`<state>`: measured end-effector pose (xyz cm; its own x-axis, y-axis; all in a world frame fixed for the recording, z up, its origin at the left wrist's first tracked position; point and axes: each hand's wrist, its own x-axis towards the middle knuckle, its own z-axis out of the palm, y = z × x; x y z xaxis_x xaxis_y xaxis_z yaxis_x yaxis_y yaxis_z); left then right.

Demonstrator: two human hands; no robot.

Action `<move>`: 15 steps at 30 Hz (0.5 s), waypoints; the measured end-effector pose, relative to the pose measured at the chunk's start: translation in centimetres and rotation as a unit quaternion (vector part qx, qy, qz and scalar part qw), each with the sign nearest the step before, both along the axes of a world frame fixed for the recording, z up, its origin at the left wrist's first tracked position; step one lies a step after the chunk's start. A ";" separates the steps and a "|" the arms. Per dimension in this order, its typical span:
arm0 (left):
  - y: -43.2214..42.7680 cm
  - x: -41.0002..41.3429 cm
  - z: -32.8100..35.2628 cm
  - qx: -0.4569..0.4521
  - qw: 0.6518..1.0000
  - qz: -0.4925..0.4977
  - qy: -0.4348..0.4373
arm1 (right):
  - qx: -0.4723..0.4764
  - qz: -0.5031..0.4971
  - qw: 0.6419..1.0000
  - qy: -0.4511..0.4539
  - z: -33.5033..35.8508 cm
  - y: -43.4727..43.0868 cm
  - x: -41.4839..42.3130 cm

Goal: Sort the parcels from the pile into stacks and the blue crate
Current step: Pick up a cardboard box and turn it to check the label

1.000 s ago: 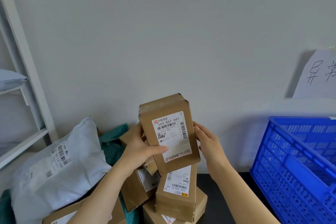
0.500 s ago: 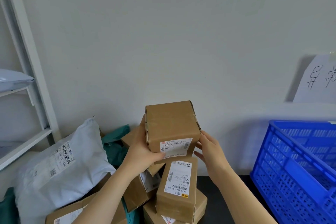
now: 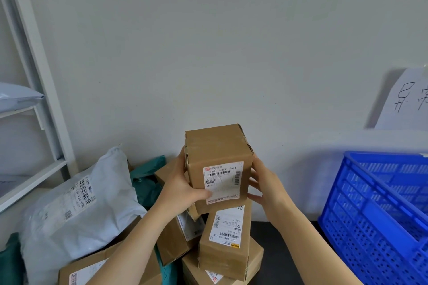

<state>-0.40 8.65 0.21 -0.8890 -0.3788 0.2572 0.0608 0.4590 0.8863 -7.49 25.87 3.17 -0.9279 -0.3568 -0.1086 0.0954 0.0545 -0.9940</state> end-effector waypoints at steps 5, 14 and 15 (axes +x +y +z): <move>0.1 0.4 0.9 0.039 0.999 -0.018 0.001 | 0.003 0.002 1.000 -0.008 0.1 -0.1 0.0; -0.5 0.1 1.4 0.200 0.968 -0.140 0.053 | -0.028 -0.004 1.000 -0.011 0.3 -0.4 -0.6; -0.5 0.1 1.4 0.235 0.959 -0.147 0.057 | -0.032 -0.005 0.999 -0.010 0.2 -0.5 -0.7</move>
